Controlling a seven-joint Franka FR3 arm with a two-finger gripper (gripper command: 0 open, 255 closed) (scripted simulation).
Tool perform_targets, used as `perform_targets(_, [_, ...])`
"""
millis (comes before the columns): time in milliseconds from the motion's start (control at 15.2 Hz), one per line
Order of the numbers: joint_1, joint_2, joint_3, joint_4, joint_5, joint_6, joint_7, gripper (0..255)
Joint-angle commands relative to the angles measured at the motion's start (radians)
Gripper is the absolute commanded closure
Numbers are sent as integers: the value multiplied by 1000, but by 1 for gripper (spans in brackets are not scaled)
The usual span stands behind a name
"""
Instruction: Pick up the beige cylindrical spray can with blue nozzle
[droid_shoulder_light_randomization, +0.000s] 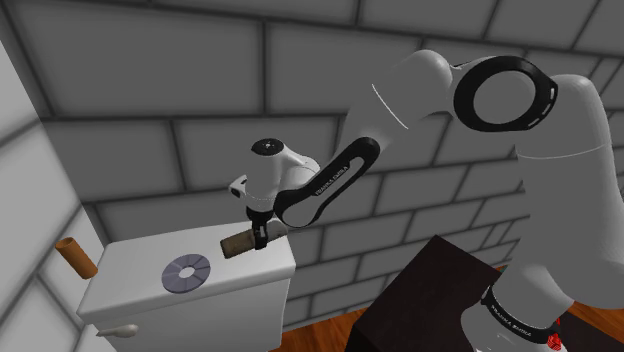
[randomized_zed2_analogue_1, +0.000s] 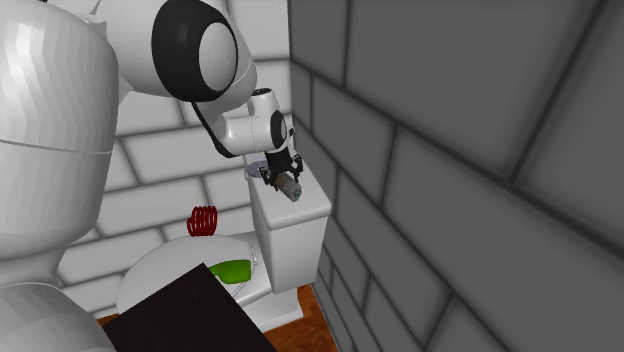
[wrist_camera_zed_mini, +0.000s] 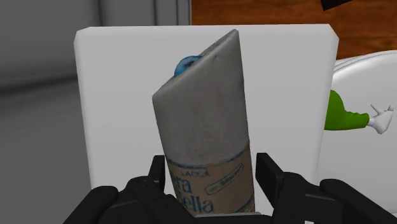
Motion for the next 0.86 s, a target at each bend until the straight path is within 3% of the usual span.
perform_targets(0, [-5, -21, 8, -5, 9, -16, -7, 255])
perform_targets(792, [-30, -118, 45, -5, 60, -109, -53, 255])
